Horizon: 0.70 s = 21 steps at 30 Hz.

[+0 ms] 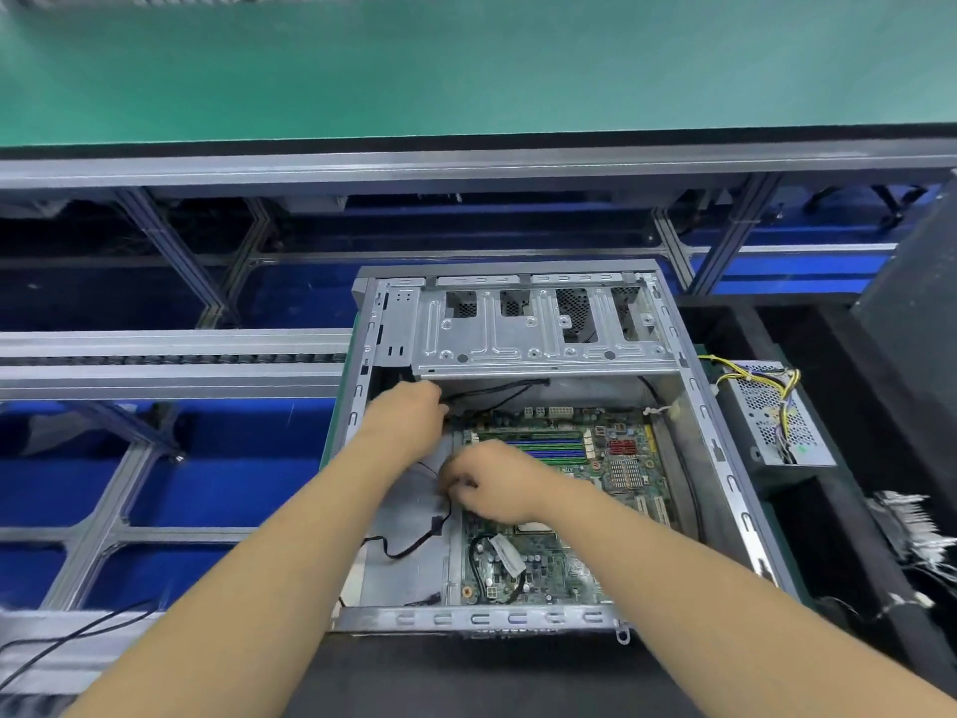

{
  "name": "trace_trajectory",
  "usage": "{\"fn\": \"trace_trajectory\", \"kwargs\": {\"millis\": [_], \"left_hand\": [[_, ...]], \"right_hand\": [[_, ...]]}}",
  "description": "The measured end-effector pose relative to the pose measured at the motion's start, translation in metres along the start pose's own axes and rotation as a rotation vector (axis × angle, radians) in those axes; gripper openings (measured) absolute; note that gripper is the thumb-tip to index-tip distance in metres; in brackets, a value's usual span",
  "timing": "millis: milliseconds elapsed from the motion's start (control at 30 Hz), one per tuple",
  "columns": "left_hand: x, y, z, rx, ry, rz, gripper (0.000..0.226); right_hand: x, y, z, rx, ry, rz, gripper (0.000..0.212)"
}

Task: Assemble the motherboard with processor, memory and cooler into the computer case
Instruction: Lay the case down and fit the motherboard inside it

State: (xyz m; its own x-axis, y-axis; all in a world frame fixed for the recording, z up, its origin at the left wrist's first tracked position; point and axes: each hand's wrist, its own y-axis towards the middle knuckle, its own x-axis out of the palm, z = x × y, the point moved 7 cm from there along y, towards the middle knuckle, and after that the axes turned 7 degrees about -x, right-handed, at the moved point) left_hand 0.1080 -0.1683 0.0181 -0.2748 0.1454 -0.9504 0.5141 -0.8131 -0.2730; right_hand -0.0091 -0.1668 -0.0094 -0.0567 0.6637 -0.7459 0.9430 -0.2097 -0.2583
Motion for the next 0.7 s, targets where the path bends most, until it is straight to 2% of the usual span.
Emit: {"fn": "trace_trajectory", "kwargs": {"millis": [67, 200, 233, 267, 333, 400, 433, 567, 633, 700], "left_hand": [[0.0, -0.003, 0.0, -0.008, 0.013, 0.006, 0.023], [0.001, -0.008, 0.001, -0.01, -0.057, -0.012, 0.021], [0.0, -0.009, 0.001, -0.011, -0.09, -0.013, 0.023], [-0.002, -0.009, 0.001, -0.015, -0.13, -0.013, 0.024], [-0.003, -0.008, 0.0, -0.03, -0.176, -0.012, 0.026], [-0.002, -0.007, 0.0, -0.038, -0.17, -0.021, 0.026], [0.0, -0.007, -0.001, -0.039, -0.167, -0.026, 0.025], [0.003, -0.004, -0.001, -0.035, -0.141, -0.019, 0.025], [0.004, -0.006, 0.0, -0.03, -0.037, -0.004, 0.027], [-0.001, -0.01, 0.008, -0.003, 0.109, 0.097, 0.029]], "right_hand": [[0.017, 0.015, -0.02, -0.038, -0.06, -0.086, 0.023], [0.053, 0.031, -0.042, -0.049, -0.013, -0.317, 0.049], [0.057, 0.032, -0.046, -0.046, 0.057, -0.346, 0.042], [0.058, 0.032, -0.048, -0.042, 0.111, -0.344, 0.026], [0.046, 0.028, -0.041, -0.028, 0.073, -0.242, 0.003], [0.023, 0.019, -0.022, 0.021, 0.018, -0.067, 0.014], [0.008, 0.012, -0.01, 0.067, 0.069, 0.04, 0.017], [-0.036, -0.028, 0.045, 0.302, 0.818, 0.511, 0.009], [-0.046, -0.046, 0.063, 0.334, 1.037, 0.638, 0.01], [-0.052, -0.056, 0.068, 0.292, 1.164, 0.693, 0.013]]}}
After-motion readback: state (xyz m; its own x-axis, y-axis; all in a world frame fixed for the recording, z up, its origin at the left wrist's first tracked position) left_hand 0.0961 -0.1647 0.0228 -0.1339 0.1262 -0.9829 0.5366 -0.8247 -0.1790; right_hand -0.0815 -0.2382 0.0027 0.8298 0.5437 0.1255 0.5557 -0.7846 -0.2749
